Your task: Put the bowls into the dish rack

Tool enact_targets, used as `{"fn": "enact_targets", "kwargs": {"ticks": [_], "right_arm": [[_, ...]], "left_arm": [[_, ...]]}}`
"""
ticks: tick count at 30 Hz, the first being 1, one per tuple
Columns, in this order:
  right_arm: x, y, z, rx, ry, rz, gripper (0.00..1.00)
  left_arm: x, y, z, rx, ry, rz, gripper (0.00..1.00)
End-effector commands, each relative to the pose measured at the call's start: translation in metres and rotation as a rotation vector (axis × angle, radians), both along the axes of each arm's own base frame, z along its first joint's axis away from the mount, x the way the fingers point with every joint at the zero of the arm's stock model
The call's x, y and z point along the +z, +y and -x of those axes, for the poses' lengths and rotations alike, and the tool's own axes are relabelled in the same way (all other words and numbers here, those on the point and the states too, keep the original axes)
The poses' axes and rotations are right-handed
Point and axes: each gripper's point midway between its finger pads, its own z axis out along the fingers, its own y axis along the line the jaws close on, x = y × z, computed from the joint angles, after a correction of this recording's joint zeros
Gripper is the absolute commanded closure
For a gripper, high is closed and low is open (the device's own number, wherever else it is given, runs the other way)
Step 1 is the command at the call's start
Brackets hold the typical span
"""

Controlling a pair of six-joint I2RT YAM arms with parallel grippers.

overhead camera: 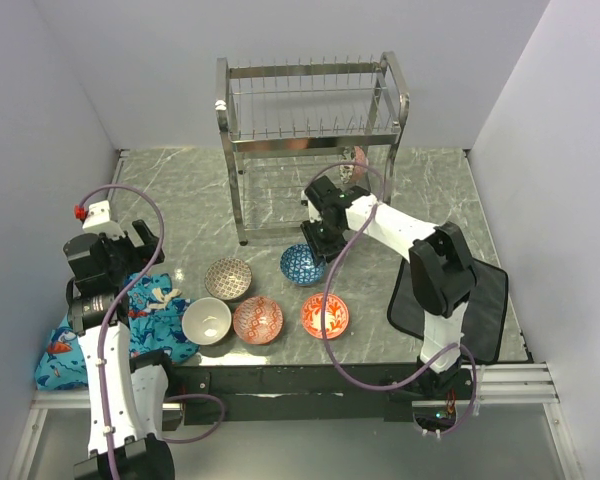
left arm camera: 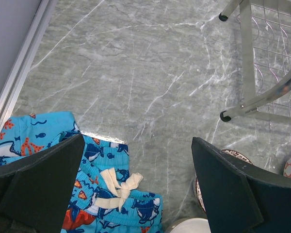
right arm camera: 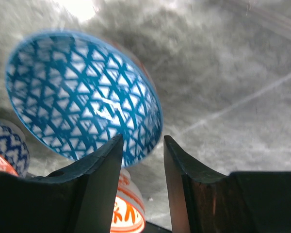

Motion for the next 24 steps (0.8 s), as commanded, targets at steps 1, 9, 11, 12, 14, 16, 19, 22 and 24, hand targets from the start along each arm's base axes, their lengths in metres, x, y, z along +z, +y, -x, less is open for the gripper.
{"fn": "enact_targets", "kwargs": {"ticks": [1, 9, 11, 12, 14, 16, 19, 22, 24], "right_arm": [[0.011, 0.015, -0.021, 0.016, -0.051, -0.046, 0.53], [0.007, 0.013, -0.016, 0.016, -0.029, -0.043, 0.59], [0.004, 0.011, -0.013, 0.013, -0.025, -0.035, 0.63], [0.004, 0.01, -0.013, 0.013, -0.023, -0.032, 0.64], [0.002, 0.009, -0.013, 0.013, -0.026, -0.023, 0.67], [0.001, 0.009, -0.014, 0.014, -0.025, -0.021, 0.71], [-0.002, 0.009, -0.013, 0.017, -0.025, -0.016, 0.75], [-0.005, 0.01, -0.008, 0.033, -0.018, -0.007, 0.79], [-0.005, 0.01, -0.006, 0.043, -0.022, -0.006, 0.85]], "left_arm": [[0.014, -0.001, -0.001, -0.004, -0.04, 0.011, 0.01], [0.012, 0.003, 0.0, 0.015, -0.032, 0.012, 0.01], [0.012, 0.003, 0.0, 0.015, -0.034, 0.013, 0.01], [0.011, 0.002, 0.0, 0.015, -0.031, 0.014, 0.01], [0.011, 0.002, 0.001, 0.015, -0.034, 0.015, 0.01], [0.012, 0.002, 0.0, 0.014, -0.034, 0.017, 0.01], [0.012, 0.002, 0.001, 0.015, -0.036, 0.015, 0.0], [0.013, 0.002, 0.001, 0.015, -0.044, 0.013, 0.01], [0.013, 0.001, 0.002, 0.013, -0.047, 0.01, 0.01]]}}
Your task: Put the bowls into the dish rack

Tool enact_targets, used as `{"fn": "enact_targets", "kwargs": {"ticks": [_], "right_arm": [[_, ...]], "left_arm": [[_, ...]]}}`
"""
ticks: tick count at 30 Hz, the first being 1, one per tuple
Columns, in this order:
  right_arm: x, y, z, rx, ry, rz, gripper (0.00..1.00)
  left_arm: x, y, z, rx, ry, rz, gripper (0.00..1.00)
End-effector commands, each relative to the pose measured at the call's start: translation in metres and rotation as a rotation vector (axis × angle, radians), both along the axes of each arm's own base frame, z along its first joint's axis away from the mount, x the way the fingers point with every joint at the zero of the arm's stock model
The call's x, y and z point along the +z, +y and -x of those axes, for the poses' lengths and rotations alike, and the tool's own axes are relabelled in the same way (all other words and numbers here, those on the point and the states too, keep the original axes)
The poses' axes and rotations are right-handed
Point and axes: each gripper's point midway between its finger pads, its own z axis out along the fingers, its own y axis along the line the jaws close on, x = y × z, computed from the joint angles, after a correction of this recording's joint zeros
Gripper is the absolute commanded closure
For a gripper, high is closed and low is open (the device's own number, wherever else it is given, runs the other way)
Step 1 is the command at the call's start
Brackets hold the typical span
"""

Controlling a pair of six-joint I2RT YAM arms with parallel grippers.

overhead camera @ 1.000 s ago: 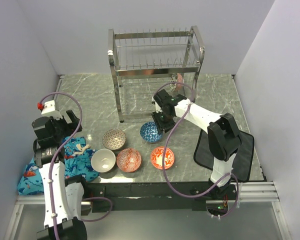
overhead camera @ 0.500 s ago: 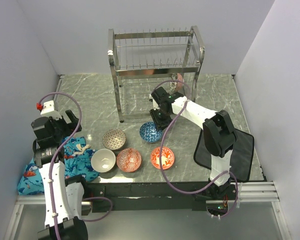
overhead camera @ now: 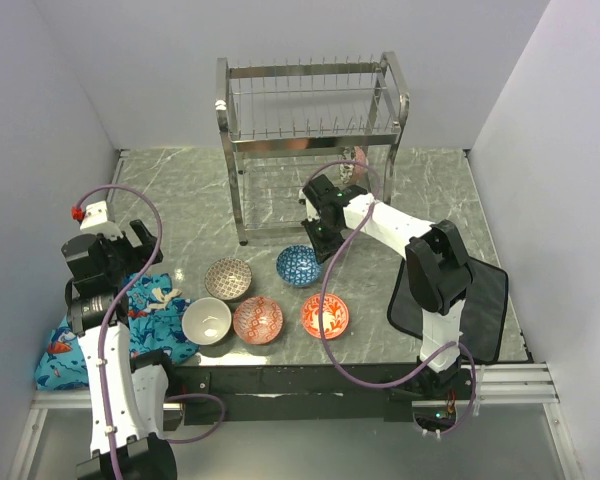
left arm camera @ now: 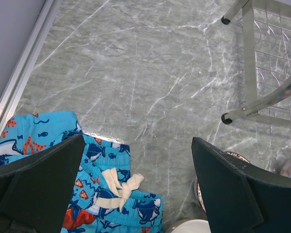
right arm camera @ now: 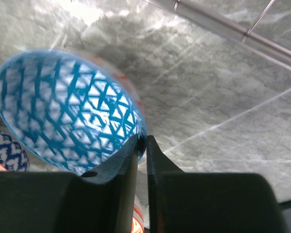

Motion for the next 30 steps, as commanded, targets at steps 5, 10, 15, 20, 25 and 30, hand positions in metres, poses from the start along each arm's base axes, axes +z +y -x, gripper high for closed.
{"fn": "enact_targets", "kwargs": {"ticks": [5, 10, 15, 20, 25, 30], "right_arm": [[0.013, 0.007, 0.002, 0.053, -0.046, -0.017, 1.0], [0.039, 0.008, 0.0, 0.064, -0.109, -0.062, 1.0], [0.063, 0.012, 0.006, 0.104, -0.147, -0.122, 1.0], [0.075, 0.018, 0.011, 0.133, -0.143, -0.178, 1.0], [0.074, 0.018, 0.002, 0.134, -0.165, -0.157, 1.0], [0.074, 0.025, -0.007, 0.13, -0.169, -0.161, 1.0]], "left_arm": [[0.015, -0.002, 0.001, -0.004, -0.06, -0.002, 0.01], [0.016, -0.003, -0.001, -0.005, -0.073, 0.004, 0.01], [0.017, -0.004, -0.005, -0.015, -0.084, 0.014, 0.0], [0.014, -0.006, -0.008, -0.023, -0.088, 0.03, 0.01], [0.016, -0.007, -0.008, -0.026, -0.091, 0.029, 0.01], [0.017, -0.008, -0.005, -0.029, -0.085, 0.019, 0.01]]}}
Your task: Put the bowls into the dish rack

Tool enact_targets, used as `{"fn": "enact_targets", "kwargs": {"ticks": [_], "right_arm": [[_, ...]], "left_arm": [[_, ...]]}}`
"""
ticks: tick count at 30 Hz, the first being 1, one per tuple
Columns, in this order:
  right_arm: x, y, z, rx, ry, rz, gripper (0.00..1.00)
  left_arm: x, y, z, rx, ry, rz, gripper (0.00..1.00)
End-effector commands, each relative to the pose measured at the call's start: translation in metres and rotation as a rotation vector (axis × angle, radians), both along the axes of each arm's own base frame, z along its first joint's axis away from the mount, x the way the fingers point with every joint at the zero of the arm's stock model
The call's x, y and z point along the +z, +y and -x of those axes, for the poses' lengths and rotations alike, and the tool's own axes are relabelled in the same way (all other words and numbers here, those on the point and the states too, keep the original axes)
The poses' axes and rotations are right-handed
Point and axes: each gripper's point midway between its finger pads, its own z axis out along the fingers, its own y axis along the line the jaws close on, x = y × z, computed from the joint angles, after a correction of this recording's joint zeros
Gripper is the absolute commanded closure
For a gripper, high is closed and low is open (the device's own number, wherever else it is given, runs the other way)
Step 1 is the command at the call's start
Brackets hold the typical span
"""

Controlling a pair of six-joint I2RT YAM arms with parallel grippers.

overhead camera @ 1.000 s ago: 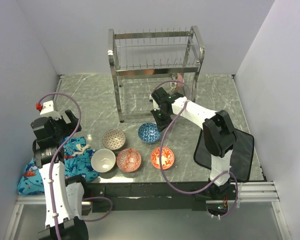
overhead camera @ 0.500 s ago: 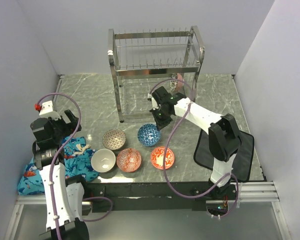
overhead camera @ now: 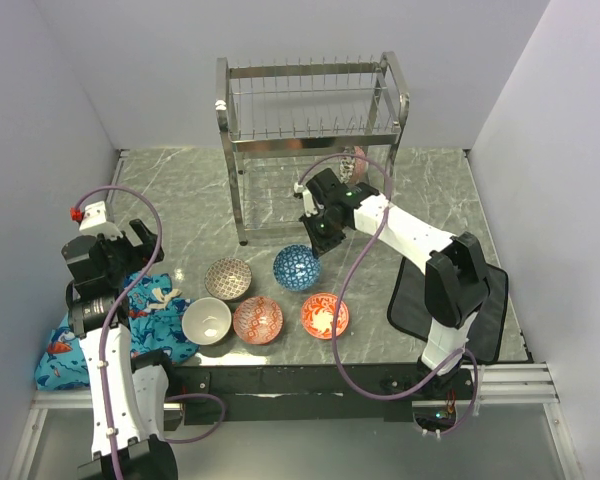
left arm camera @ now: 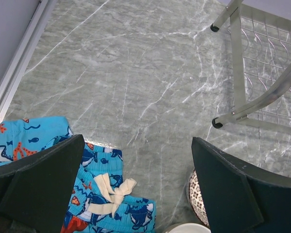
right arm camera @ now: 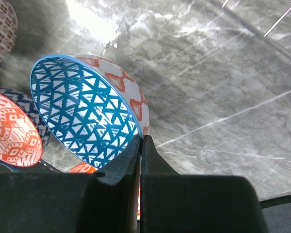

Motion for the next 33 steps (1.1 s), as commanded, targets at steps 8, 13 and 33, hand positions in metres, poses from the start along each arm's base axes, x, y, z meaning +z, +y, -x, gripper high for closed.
{"fn": "enact_targets", "kwargs": {"ticks": [8, 13, 33], "right_arm": [[0.017, 0.015, -0.016, 0.013, -0.052, -0.053, 1.0], [0.009, 0.014, -0.017, 0.015, -0.043, -0.039, 1.0], [-0.037, 0.005, -0.005, 0.01, 0.067, 0.036, 0.76]], "left_arm": [[0.011, -0.003, -0.001, -0.018, -0.038, -0.01, 0.0], [0.011, -0.003, -0.002, -0.017, -0.037, -0.008, 0.01], [0.007, 0.001, -0.005, 0.002, -0.015, -0.011, 0.0]]}}
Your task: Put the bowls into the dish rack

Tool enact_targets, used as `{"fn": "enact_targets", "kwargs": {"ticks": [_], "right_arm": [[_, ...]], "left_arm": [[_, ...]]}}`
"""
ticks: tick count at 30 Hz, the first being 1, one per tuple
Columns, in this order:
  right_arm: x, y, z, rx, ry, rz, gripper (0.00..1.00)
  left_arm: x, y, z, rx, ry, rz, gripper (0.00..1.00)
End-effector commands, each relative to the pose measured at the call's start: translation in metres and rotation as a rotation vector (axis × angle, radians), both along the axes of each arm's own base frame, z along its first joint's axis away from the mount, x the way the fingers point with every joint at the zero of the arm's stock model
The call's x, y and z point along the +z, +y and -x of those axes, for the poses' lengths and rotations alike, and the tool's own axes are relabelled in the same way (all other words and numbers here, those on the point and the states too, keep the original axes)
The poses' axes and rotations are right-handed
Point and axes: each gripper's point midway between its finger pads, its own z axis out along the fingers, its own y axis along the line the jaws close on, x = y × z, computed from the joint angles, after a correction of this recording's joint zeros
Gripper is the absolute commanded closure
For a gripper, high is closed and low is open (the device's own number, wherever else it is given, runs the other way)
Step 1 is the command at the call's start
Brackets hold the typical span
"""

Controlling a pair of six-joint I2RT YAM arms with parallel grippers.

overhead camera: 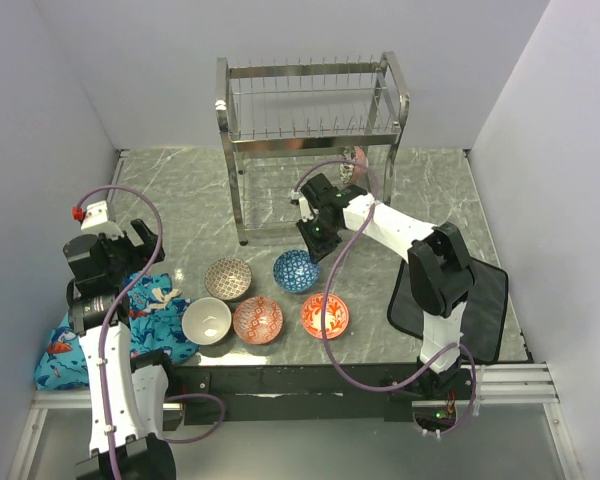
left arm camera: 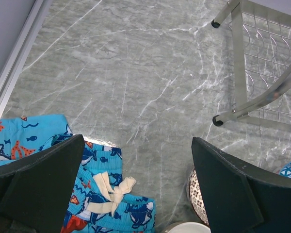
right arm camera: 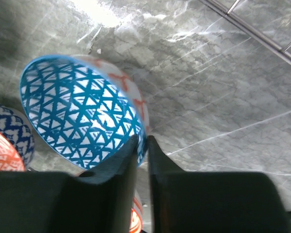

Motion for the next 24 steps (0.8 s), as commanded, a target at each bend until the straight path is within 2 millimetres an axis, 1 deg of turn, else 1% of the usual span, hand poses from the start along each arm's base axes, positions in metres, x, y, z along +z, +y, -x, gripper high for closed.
{"fn": "enact_targets", "kwargs": {"ticks": [1, 6, 15, 18, 19, 23, 24], "right_arm": [[-0.002, 0.001, 0.0, 0.005, -0.001, -0.006, 0.73], [-0.005, 0.001, -0.001, 0.005, 0.002, -0.001, 0.69], [-0.012, 0.001, -0.001, 0.001, 0.02, 0.012, 0.69], [-0.013, 0.001, -0.003, 0.001, 0.015, 0.013, 0.76], [-0.012, 0.002, -0.003, 0.001, 0.013, 0.012, 0.77], [-0.013, 0.001, -0.004, 0.001, 0.011, 0.02, 0.85], [-0.013, 0.001, -0.005, 0.002, 0.008, 0.022, 0.85]], "left_arm": [[0.01, 0.003, -0.004, 0.01, -0.03, -0.015, 0.01], [0.011, 0.003, -0.005, 0.006, -0.033, -0.014, 0.01], [0.011, 0.003, -0.004, 0.009, -0.036, -0.014, 0.01], [0.012, 0.004, -0.004, 0.014, -0.037, -0.015, 0.01], [0.012, 0.004, -0.003, 0.014, -0.039, -0.016, 0.01], [0.013, 0.004, -0.003, 0.014, -0.042, -0.016, 0.01], [0.012, 0.004, -0.003, 0.018, -0.042, -0.015, 0.0]]}}
